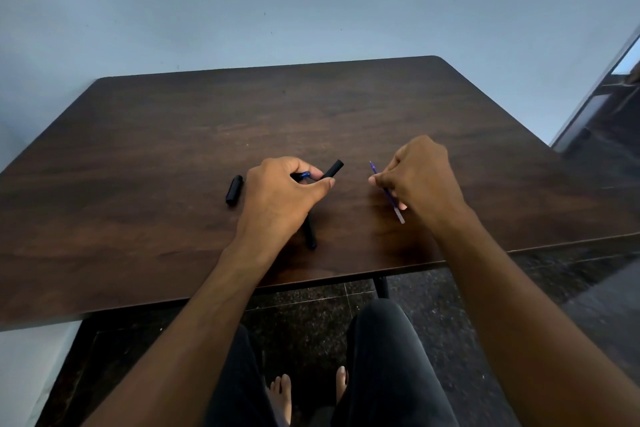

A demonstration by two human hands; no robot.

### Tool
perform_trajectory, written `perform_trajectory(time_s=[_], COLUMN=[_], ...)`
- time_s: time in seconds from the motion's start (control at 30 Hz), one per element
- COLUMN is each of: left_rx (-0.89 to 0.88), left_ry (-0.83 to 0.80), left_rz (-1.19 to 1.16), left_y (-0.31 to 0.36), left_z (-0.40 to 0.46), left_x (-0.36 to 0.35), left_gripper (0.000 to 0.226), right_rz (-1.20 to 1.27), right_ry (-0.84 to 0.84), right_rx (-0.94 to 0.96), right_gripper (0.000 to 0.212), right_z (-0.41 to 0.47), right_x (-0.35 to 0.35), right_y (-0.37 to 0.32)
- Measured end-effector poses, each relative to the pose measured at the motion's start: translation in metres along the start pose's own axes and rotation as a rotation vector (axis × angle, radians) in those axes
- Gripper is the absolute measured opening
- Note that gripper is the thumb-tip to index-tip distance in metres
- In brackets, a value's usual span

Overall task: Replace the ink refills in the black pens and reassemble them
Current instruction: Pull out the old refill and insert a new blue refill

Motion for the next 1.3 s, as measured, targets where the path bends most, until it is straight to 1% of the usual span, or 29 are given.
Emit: perform_trajectory(time_s=[0.03, 0.17, 0.3, 0.43, 0.5, 0.63, 0.73, 0.83, 1.0, 1.1, 1.17, 1.3], left_rx=[0.001, 0.004, -0.001, -0.011, -0.014, -0.024, -0.025, -0.029, -0.030, -0.035, -0.035, -0.030], left_ry=[-0.001, -0.002, -0.014, -0.007, -0.007, 0.000, 0.004, 0.003, 0.004, 0.010, 0.024, 0.049], left_rz=[0.000, -0.007, -0.009, -0.007, -0.012, -0.023, -0.036, -0.038, -0.025, -0.023, -0.024, -0.040], left_y=[0.000, -0.002, 0.000, -0.001, -0.002, -0.003, -0.004, -0.005, -0.006, -0.007, -0.008, -0.015], left_z=[0.000, 0.000, -0.001, 0.000, 0.000, 0.001, 0.001, 0.000, 0.000, -0.001, -0.001, 0.002], left_x=[0.000, -0.001, -0.002, -0.001, -0.001, -0.001, -0.001, 0.001, 0.002, 0.004, 0.007, 0.016], left_gripper=[0.013, 0.014, 0.012, 0.012, 0.012, 0.013, 0.013, 0.014, 0.014, 0.013, 0.012, 0.011], right_rz=[0.012, -0.082, -0.125, -0.238, -0.224, -0.298, -0.303, -0.326, -0.300, -0.190, -0.099, -0.003], right_ry=[0.009, 0.006, 0.027, 0.034, 0.049, 0.025, 0.021, 0.012, 0.007, 0.072, 0.112, 0.111], right_rx=[0.001, -0.049, -0.056, -0.036, -0.016, -0.040, -0.053, -0.055, -0.038, 0.027, 0.052, 0.128], right_gripper=[0.039, 0.044, 0.045, 0.044, 0.042, 0.047, 0.049, 0.045, 0.046, 0.044, 0.038, 0.031], right_z=[0.002, 0.003, 0.008, 0.008, 0.009, 0.010, 0.011, 0.009, 0.005, -0.001, -0.008, -0.028], right_x=[0.000, -0.005, -0.005, -0.005, -0.005, -0.005, -0.004, -0.005, -0.006, -0.002, 0.002, 0.005], right_y=[0.001, 0.010, 0.013, 0.011, 0.011, 0.011, 0.010, 0.009, 0.007, 0.003, -0.003, -0.029])
Point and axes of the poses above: each hand's wrist, its own z-axis towards the middle knuckle, its own x-axis out of the back of the hand, y = z × x, the point moved 9 cm from there along z, towards the middle knuckle, and after that the axes turned 1 degree about y, right-handed, at the moved point
